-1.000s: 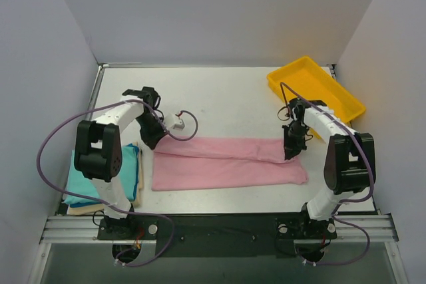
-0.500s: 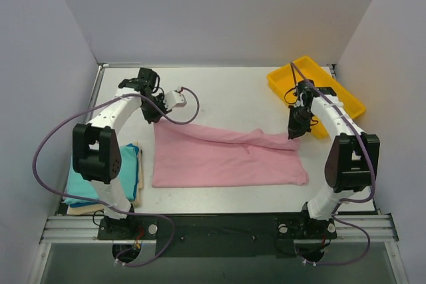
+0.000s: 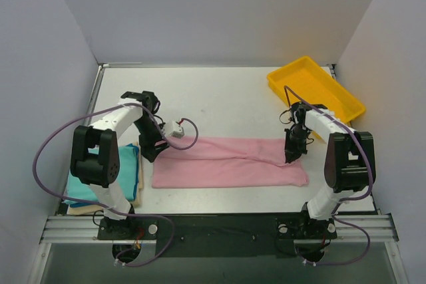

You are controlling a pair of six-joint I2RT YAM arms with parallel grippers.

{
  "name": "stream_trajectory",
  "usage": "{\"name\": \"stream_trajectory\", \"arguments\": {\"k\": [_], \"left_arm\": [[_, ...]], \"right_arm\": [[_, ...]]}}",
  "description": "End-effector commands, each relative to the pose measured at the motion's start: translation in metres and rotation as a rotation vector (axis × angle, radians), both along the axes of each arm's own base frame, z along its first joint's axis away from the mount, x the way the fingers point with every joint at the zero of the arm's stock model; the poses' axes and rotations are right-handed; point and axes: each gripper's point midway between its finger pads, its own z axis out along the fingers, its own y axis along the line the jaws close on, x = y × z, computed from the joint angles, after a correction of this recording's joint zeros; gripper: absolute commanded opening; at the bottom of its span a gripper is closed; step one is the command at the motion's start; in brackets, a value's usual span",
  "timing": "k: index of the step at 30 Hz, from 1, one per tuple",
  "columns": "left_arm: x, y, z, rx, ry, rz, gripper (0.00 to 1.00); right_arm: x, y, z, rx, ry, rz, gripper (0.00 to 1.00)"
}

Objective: Fold and stack the t-shirts
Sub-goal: Fold the other side of the tshirt into a rectangle

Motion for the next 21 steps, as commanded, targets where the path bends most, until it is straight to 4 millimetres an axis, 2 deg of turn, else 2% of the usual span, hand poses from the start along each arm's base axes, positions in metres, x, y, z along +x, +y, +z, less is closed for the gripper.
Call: {"name": "stream_trajectory", "arguments": {"k": [1,5,9,13,16,21], "left_arm": [[0.005,-0.012,0.035,-0.064,-0.035,-0.091,0.74],[0.032,-0.023,0.029,-0.045,-0.137,-0.063,0.69],[0.04,-0.03,0.01,-0.025,-0.138,-0.087,0.68],[0.057,-0.041,0.003,-0.056,-0.103,-0.039,0.68],[0.06,-0.047,-0.003,-0.067,-0.093,-0.045,0.68],[0.043,-0.037,-0.02,-0.027,-0.037,-0.085,0.68]], "right_arm": [[-0.006,-0.001,0.004,-0.019,0.019,0.002,0.0],[-0.006,-0.001,0.004,-0.019,0.02,0.007,0.0],[-0.004,-0.002,0.005,-0.026,0.012,0.01,0.0],[-0.006,-0.004,0.005,-0.034,0.011,0.014,0.0],[-0.009,-0.003,0.004,-0.033,0.018,0.017,0.0],[-0.009,-0.004,0.005,-0.037,0.011,0.017,0.0]]}}
